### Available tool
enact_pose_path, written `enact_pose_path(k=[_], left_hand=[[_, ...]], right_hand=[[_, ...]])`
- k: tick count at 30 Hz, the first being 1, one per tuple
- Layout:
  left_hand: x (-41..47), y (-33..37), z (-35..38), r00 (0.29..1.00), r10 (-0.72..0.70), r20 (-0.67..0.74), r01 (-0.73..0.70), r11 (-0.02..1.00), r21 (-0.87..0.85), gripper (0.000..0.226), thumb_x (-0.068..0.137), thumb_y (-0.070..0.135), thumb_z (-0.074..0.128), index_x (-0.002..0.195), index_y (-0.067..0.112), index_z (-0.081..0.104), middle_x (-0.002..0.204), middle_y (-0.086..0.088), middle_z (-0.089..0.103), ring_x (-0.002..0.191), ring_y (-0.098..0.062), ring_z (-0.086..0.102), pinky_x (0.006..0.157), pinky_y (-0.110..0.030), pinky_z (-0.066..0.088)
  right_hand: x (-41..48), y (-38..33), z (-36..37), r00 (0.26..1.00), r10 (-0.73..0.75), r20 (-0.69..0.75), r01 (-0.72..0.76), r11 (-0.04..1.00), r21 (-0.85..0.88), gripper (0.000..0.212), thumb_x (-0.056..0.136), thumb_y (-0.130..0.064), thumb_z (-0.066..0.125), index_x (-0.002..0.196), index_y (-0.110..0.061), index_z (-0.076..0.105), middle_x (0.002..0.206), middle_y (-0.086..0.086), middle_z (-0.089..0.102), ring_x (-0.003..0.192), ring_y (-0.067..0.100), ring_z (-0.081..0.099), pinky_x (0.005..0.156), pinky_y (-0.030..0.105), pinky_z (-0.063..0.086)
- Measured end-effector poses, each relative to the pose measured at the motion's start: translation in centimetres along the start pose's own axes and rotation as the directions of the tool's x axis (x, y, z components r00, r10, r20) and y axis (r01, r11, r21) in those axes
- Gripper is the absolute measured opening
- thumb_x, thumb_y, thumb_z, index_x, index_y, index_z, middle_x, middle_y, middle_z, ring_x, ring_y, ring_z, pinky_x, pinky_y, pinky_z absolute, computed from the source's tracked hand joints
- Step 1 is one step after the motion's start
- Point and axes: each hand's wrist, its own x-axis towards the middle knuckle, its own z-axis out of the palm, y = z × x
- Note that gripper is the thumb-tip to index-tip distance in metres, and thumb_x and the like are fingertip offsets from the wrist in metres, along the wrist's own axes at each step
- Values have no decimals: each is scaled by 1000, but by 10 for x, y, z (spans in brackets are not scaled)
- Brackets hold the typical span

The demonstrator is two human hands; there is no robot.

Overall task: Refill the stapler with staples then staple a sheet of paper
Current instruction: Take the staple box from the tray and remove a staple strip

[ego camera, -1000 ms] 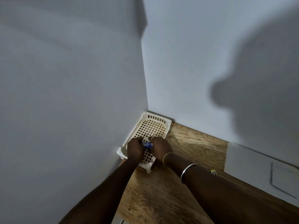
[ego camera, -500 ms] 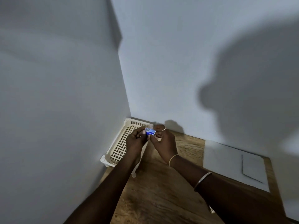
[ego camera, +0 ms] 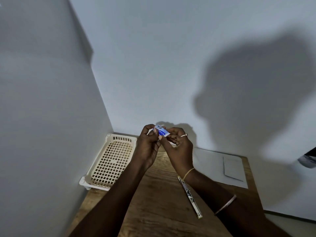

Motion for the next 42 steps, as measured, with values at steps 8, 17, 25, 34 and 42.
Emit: enact_pose_path(k=[8, 17, 25, 34, 42], left_hand=[[-15, -23, 7, 998, -69, -8, 69, 997, -41, 17, 105, 2, 44, 99, 3, 60, 97, -15, 75, 88, -23, 76, 73, -30, 63], [-28, -37, 2, 995, -99, -28, 99, 995, 9, 8, 98, 10, 53, 101, 5, 59, 97, -16, 73, 81, -26, 74, 66, -40, 64], [-31, -37, -1, 991, -117, -70, 122, 989, 80, 7, 97, 14, 57, 103, 12, 60, 102, -13, 75, 79, -24, 73, 58, -32, 62], [-32, -43, -5, 988, -125, -91, 133, 986, 97, 13, 105, 8, 50, 107, 10, 62, 109, -14, 76, 79, -24, 76, 52, -29, 61], [-31, -48, -11, 980, -153, -124, 168, 978, 124, 13, 105, 10, 52, 108, 12, 65, 110, -17, 73, 85, -26, 76, 56, -33, 61]], right_hand=[[-25, 11, -20, 999, -28, -16, 27, 998, -64, 23, 82, -27, 80, 103, -31, 69, 101, -13, 72, 94, 9, 73, 82, 24, 59], [-39, 20, -34, 992, -94, 83, 116, 938, -327, 21, 84, -34, 78, 103, -31, 69, 105, -18, 56, 86, 4, 66, 72, 13, 52], [-42, 23, -45, 988, -137, 77, 156, 914, -376, 20, 86, -36, 75, 80, -25, 60, 91, -14, 53, 74, 9, 60, 65, 24, 51], [-44, 26, -50, 985, -118, 127, 158, 912, -378, 16, 86, -13, 71, 93, -27, 69, 98, -10, 60, 76, 6, 64, 69, 24, 55], [-42, 25, -53, 965, -71, 253, 194, 841, -505, 27, 92, -16, 67, 117, -26, 72, 107, -3, 61, 84, 14, 64, 71, 38, 56]])
